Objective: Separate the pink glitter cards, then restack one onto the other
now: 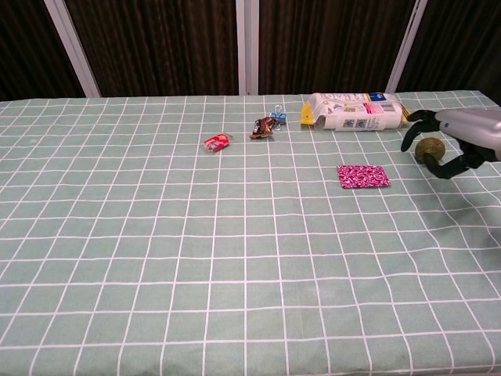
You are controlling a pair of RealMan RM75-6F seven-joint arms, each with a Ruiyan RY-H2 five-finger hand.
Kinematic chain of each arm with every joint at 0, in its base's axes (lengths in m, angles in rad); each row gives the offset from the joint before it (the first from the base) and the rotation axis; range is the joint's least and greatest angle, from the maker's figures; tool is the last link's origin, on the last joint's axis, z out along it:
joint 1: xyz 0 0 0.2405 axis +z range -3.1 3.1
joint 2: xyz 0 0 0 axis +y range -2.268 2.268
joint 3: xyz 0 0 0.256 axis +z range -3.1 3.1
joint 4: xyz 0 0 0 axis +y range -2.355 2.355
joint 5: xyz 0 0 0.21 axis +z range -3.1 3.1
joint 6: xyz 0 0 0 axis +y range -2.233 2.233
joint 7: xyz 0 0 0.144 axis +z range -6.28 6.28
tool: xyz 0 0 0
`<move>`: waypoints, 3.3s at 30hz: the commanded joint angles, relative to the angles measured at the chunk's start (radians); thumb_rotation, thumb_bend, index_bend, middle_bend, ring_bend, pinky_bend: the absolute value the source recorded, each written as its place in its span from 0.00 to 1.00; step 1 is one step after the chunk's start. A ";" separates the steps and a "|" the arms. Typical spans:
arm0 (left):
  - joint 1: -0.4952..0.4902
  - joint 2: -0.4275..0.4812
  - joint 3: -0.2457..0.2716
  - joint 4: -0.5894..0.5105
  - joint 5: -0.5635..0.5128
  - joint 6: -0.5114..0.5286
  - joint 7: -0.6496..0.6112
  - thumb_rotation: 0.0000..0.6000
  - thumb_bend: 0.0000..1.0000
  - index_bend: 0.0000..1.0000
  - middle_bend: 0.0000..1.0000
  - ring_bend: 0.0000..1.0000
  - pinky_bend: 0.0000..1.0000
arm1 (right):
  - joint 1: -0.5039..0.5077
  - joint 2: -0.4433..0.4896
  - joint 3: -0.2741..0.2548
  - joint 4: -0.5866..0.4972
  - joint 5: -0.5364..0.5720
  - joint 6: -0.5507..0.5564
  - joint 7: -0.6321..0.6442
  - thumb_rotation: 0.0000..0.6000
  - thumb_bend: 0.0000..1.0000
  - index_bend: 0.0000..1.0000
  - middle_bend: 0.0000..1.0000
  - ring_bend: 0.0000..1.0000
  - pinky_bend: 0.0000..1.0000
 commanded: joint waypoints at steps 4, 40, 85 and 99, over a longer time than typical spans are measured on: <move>-0.001 0.001 -0.001 -0.001 -0.006 -0.004 0.002 1.00 0.06 0.20 0.15 0.13 0.14 | 0.091 -0.112 0.007 0.125 0.099 -0.076 -0.060 0.86 0.59 0.28 0.00 0.00 0.00; -0.003 -0.003 -0.001 0.000 -0.017 -0.012 0.016 1.00 0.06 0.20 0.15 0.13 0.14 | 0.141 -0.108 -0.144 0.107 0.142 -0.086 -0.136 0.86 0.62 0.28 0.00 0.00 0.00; 0.004 -0.008 0.000 0.011 -0.022 -0.013 0.007 1.00 0.06 0.20 0.15 0.13 0.14 | 0.249 -0.175 -0.102 0.173 0.223 -0.113 -0.157 0.86 0.62 0.28 0.00 0.00 0.00; 0.013 -0.011 0.005 0.021 -0.021 -0.005 -0.006 1.00 0.06 0.20 0.15 0.13 0.14 | 0.245 -0.166 -0.134 0.125 0.204 -0.088 -0.170 0.86 0.62 0.28 0.00 0.00 0.00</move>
